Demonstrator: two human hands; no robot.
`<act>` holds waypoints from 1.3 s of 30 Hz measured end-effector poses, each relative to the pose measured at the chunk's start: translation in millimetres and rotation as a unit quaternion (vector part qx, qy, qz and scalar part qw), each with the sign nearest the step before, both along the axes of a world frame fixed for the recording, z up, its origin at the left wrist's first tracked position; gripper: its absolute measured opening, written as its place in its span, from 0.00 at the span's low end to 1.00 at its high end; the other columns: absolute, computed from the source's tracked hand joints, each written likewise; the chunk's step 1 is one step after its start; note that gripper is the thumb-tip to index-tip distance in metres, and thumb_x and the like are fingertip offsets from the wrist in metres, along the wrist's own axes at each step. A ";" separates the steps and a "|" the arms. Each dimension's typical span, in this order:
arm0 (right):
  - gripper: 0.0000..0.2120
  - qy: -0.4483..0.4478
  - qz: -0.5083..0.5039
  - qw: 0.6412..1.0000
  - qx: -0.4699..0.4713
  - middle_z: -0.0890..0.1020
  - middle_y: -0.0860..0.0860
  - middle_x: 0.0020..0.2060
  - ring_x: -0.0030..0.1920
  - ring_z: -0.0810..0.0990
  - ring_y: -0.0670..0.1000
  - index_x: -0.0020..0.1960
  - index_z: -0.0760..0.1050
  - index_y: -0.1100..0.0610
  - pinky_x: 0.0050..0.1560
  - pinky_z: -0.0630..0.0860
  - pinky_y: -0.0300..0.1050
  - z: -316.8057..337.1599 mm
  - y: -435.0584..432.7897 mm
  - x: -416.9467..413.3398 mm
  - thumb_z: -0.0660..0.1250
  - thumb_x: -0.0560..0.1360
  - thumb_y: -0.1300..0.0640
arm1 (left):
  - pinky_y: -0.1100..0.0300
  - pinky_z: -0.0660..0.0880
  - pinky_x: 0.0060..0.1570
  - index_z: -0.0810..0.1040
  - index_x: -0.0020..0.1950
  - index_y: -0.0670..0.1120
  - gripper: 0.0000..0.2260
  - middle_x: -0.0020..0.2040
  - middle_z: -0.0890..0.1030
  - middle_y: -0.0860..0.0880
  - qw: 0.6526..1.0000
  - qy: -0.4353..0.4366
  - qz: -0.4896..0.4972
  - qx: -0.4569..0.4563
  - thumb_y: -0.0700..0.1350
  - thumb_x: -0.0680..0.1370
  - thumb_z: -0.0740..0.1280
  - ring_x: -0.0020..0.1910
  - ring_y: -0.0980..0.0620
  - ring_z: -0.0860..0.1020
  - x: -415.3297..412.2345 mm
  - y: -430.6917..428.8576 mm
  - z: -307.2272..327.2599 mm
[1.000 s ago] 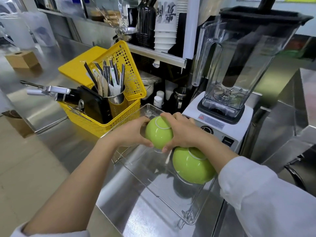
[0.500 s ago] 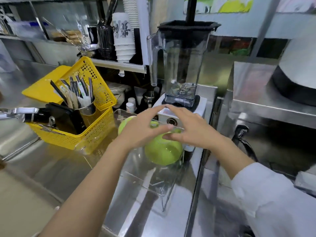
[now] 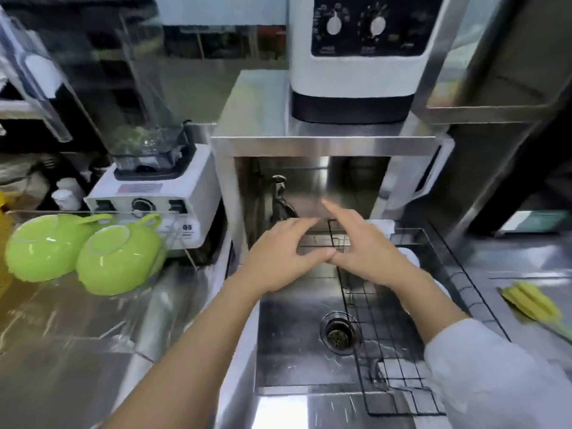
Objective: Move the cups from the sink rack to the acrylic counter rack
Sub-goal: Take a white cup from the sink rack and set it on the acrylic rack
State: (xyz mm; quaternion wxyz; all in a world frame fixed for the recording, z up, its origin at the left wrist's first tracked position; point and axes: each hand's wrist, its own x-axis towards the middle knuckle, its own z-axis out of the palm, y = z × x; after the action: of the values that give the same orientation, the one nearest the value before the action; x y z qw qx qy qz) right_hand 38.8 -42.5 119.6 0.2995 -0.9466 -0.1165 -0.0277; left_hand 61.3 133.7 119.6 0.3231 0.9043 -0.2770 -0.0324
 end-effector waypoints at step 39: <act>0.36 0.162 -0.161 0.949 0.215 0.75 0.48 0.57 0.59 0.74 0.52 0.69 0.60 0.55 0.54 0.74 0.45 -113.0 -169.7 -53.7 0.69 0.68 0.41 | 0.62 0.79 0.29 0.75 0.47 0.42 0.07 0.42 0.79 0.43 0.830 0.443 0.233 -0.248 0.34 0.75 0.59 0.37 0.49 0.81 -42.9 -189.4 -127.3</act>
State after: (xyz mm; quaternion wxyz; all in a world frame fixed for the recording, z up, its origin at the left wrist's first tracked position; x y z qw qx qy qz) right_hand -14.9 -212.2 6.7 0.5027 -0.8574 0.0963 0.0538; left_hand 18.4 -55.6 -7.7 0.6225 0.7204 0.1155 -0.2833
